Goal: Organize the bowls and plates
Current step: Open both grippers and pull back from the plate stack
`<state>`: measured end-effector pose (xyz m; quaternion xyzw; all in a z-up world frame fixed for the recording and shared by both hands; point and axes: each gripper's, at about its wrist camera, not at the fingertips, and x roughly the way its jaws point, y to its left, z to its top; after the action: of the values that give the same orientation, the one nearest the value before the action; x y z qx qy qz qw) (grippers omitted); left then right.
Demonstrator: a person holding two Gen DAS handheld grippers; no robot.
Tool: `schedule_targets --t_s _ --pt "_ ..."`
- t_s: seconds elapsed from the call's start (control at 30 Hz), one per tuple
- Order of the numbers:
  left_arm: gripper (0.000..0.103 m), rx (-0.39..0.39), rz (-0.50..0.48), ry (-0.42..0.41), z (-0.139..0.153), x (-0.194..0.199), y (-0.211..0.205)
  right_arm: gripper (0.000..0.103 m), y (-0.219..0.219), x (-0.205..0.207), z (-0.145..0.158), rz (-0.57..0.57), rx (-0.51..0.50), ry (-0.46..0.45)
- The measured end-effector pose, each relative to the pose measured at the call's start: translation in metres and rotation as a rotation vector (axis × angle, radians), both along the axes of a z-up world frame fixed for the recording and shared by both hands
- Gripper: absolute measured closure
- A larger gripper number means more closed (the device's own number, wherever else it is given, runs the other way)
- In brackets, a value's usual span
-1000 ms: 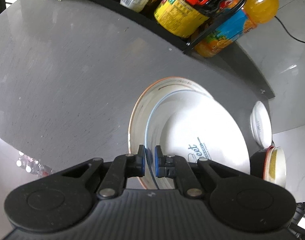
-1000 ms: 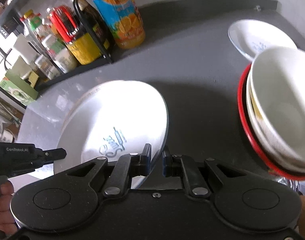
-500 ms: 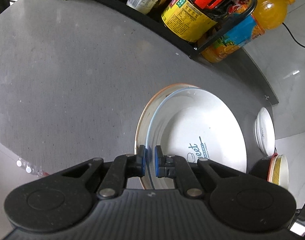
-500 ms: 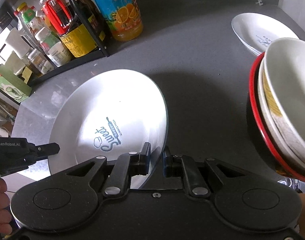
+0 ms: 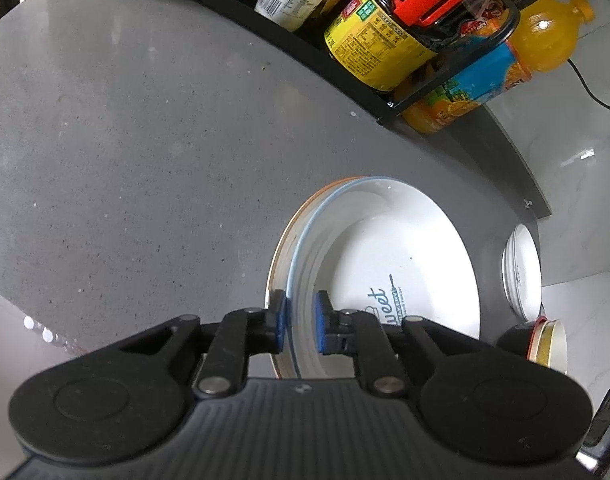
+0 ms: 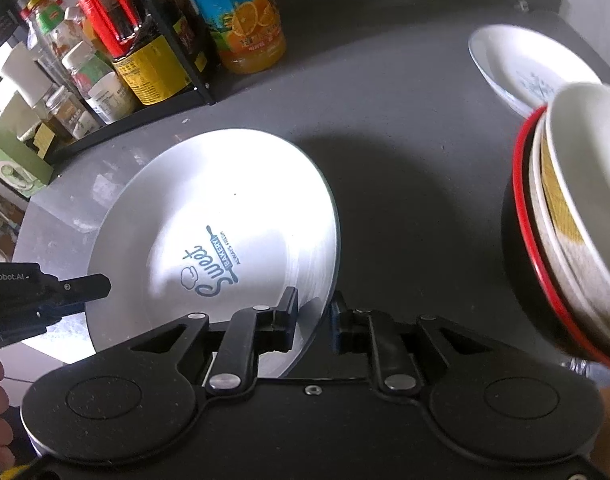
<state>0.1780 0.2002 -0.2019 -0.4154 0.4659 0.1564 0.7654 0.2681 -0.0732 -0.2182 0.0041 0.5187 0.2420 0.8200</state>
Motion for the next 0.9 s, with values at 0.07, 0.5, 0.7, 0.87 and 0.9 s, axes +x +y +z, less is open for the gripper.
schedule_targets --t_s 0.07,0.5,0.7,0.87,0.9 --pt "0.086 -0.016 0.000 0.004 0.002 0.000 0.001 0.083 -0.003 -0.002 0.000 -0.007 0.008 0.009" --pt "0.057 -0.001 -0.024 -0.009 0.021 -0.013 0.000 0.078 -0.011 -0.013 0.009 -0.047 0.043 -0.010" --pt "0.048 0.080 -0.038 -0.008 0.037 -0.023 0.005 0.067 -0.006 -0.018 0.029 -0.039 0.064 -0.065" --pt "0.024 0.203 -0.069 -0.021 0.055 -0.024 0.004 0.055 -0.002 -0.019 0.057 -0.031 0.050 -0.168" --pt "0.021 0.209 -0.072 -0.022 0.056 -0.023 0.004 0.052 -0.003 -0.018 0.062 -0.032 0.051 -0.183"
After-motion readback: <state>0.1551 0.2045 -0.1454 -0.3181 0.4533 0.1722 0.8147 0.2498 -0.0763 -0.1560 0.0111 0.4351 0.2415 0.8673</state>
